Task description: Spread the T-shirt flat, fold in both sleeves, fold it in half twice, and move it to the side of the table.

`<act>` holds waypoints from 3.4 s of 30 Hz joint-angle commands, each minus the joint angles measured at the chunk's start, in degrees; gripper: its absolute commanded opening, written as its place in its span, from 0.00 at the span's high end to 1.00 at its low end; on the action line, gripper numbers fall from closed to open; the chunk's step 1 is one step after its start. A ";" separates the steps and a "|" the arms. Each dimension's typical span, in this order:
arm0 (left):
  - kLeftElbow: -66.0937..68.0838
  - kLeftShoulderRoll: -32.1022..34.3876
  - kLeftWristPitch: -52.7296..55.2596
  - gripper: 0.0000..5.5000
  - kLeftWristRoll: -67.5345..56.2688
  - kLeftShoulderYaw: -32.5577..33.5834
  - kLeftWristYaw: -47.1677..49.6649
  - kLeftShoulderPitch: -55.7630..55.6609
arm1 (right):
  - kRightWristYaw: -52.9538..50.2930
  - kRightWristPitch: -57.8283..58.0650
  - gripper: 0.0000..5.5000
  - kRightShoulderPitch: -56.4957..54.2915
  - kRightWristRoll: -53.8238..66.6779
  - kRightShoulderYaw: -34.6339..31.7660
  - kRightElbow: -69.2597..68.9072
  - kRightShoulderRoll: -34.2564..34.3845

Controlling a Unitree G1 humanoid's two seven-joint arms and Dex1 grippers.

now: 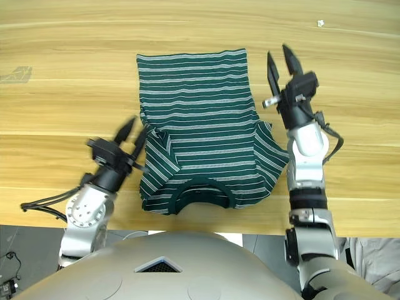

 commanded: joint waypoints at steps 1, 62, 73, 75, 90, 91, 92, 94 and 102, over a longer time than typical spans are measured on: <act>3.97 -2.58 -0.06 0.77 -3.60 11.81 6.91 -1.52 | 19.80 15.65 0.71 12.22 20.82 -8.12 -8.75 -9.80; 6.88 -6.56 -2.00 0.77 3.23 7.05 6.85 2.12 | 39.30 28.51 0.99 13.45 9.89 -12.28 -4.03 -13.26; 7.44 -6.22 -0.37 0.77 4.06 3.75 5.39 3.22 | 32.34 23.17 0.99 15.95 -1.41 -3.00 -16.81 -11.22; 7.55 -6.28 -0.41 0.77 4.33 3.26 5.45 3.34 | 30.86 22.49 0.99 15.49 -3.81 -1.23 -18.27 -11.08; 8.76 -6.72 -0.73 0.77 5.68 0.54 5.86 3.93 | 27.93 22.13 0.99 16.90 -7.07 6.69 -21.56 -10.77; 8.83 -6.77 -0.77 0.77 5.72 0.43 5.85 3.93 | 28.54 23.39 0.99 17.08 -5.01 6.54 -22.82 -10.77; 8.94 -6.80 -0.85 0.77 5.76 0.34 5.82 3.95 | 28.76 25.20 0.96 17.13 -2.39 6.13 -24.46 -10.58; 9.23 -6.87 -1.05 0.77 5.82 0.10 5.84 3.96 | 28.79 26.97 0.88 16.86 0.47 5.68 -26.00 -10.30; 9.88 -6.99 -1.13 0.77 6.25 -0.84 5.98 3.24 | 30.50 34.04 0.76 17.83 10.00 5.66 -31.15 -10.10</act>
